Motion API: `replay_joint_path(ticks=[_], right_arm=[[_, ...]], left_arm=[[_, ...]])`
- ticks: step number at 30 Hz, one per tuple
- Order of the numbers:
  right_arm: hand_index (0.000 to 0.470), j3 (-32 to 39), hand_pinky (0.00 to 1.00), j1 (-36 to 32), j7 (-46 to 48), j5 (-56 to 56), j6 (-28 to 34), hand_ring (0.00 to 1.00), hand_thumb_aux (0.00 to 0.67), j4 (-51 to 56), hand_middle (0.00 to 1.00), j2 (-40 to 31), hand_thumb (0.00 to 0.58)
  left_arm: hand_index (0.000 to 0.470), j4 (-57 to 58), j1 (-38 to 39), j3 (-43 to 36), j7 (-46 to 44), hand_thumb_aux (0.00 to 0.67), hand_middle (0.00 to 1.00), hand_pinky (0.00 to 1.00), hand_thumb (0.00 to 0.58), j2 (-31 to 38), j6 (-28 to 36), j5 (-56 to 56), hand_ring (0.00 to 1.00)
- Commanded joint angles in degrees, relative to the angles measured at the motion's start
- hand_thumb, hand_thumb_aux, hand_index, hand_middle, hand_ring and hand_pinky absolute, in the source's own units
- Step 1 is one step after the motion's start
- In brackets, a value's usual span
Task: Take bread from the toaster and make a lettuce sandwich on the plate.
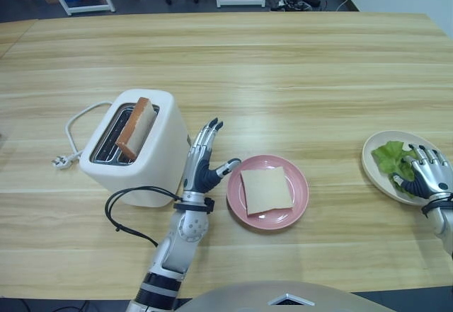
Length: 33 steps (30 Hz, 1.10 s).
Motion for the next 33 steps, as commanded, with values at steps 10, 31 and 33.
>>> replay_joint_path(ticks=[10,31,33], right_arm=[[0.439,7.01,0.00,-3.67,3.65,3.25,-2.69,0.00,0.625,3.86,0.00,-0.15,0.577],[0.470,2.85,0.00,3.40,1.55,10.11,-2.52,0.00,0.670,-11.82,0.00,-5.54,0.580],[0.470,1.42,0.00,5.21,2.48,10.76,-1.84,0.00,0.670,-15.91,0.00,-6.21,0.580]], left_arm=[[0.000,-0.26,1.53,-0.02,-0.99,0.000,0.00,0.00,0.000,-0.67,0.62,1.44,0.00],[0.000,-0.78,2.81,1.08,-1.23,0.000,0.00,0.00,0.000,-0.80,0.45,2.02,0.00],[0.000,-0.70,2.91,1.09,-1.21,0.000,0.00,0.00,0.000,-0.88,0.41,2.09,0.00]])
